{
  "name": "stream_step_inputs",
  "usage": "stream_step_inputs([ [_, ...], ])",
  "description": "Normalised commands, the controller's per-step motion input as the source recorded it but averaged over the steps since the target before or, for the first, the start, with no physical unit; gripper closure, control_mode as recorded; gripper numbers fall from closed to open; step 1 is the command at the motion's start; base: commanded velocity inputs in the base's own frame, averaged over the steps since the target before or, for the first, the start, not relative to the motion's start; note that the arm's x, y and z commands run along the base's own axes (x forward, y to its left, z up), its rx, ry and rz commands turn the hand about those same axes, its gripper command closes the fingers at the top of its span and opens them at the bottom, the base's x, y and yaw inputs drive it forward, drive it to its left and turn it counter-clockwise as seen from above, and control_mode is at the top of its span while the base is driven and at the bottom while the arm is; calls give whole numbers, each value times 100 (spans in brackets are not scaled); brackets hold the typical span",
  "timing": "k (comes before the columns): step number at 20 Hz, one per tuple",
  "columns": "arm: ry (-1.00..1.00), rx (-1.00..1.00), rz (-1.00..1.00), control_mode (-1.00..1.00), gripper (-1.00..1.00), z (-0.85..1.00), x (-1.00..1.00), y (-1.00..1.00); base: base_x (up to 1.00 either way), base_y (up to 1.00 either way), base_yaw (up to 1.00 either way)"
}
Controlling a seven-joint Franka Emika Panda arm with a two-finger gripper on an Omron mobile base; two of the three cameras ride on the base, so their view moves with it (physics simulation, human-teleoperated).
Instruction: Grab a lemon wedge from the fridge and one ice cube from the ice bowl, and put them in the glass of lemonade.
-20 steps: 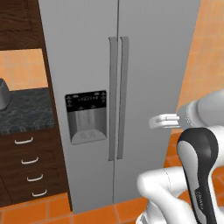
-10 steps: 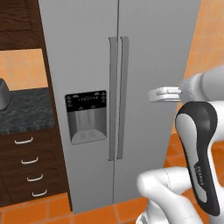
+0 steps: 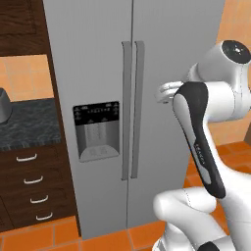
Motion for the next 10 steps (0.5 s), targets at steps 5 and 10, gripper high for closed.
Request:
stream_step_inputs([
  [5,0,0,1,-100,-100,-38,100,-15,0,0,0],
  [10,0,0,1,-100,-100,-46,100,0,0,0,0],
])
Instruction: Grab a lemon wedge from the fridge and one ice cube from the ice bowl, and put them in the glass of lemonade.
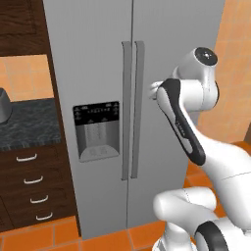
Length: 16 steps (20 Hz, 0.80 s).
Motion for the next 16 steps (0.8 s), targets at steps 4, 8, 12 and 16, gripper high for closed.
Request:
stream_step_inputs([
  [4,0,0,0,-100,-100,-43,100,0,0,0,0],
  [8,-1,0,0,-100,-100,-31,94,1,0,0,0],
  [12,-4,0,-7,-100,-100,-1,51,28,0,0,0],
  [16,0,0,-2,-100,-100,0,47,27,0,0,0],
])
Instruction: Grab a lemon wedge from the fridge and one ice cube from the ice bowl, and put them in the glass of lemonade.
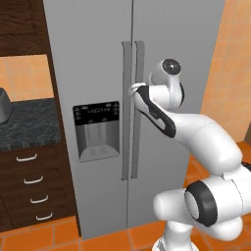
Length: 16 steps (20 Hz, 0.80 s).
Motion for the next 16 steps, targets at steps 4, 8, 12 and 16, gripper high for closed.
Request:
stream_step_inputs([
  [4,0,0,0,-100,-100,-10,36,-4,0,0,0],
  [8,0,1,0,-100,-100,-21,29,-13,0,0,0],
  [12,0,0,1,-100,-100,-15,43,-1,0,0,0],
  [16,0,0,1,-100,-100,-11,47,0,0,0,0],
])
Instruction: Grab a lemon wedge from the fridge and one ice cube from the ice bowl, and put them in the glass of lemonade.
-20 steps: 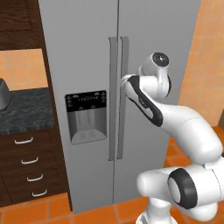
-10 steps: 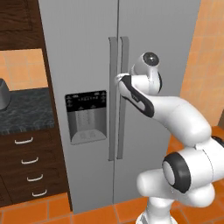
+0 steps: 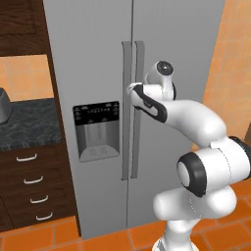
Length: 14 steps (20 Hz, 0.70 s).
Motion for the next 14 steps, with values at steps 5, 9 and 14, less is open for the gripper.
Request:
stream_step_inputs([
  [5,0,0,1,-100,-100,-17,42,0,0,0,0],
  [9,0,0,0,-100,-100,-28,39,0,0,0,0],
  [14,0,0,0,-100,-100,-19,50,0,0,0,0],
])
